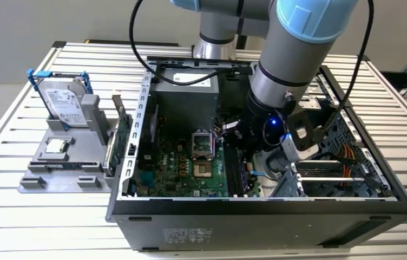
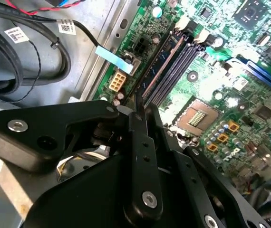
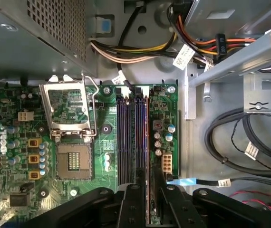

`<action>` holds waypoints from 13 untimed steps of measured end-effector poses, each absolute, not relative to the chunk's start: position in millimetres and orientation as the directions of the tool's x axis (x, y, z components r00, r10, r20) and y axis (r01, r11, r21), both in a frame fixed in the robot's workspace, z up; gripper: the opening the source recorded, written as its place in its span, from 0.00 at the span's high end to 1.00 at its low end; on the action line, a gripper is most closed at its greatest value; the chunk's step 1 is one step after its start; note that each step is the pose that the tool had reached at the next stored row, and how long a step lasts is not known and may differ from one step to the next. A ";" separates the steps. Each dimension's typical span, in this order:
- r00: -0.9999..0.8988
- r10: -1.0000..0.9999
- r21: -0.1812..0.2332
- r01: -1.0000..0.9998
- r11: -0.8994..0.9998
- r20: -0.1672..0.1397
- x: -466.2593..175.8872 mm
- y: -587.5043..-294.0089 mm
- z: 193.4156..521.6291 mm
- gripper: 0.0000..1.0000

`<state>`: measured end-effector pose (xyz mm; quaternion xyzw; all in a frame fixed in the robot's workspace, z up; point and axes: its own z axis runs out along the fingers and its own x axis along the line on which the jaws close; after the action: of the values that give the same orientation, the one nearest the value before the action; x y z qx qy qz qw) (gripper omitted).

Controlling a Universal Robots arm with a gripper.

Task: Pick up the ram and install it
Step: 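Press down the ram until it locks into place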

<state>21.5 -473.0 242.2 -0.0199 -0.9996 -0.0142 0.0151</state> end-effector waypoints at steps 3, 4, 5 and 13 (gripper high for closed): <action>-0.999 0.039 0.027 0.040 0.999 0.031 21.5 -473.0 242.8 1.00; -0.999 0.039 0.027 0.040 0.999 0.031 21.5 -473.0 242.9 1.00; -0.999 0.039 0.027 0.040 0.999 0.031 21.5 -473.0 242.9 1.00; -0.999 0.040 0.025 0.040 0.999 0.031 21.5 -473.0 243.0 1.00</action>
<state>21.5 -473.0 243.0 -0.0200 -0.9996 -0.0130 0.0151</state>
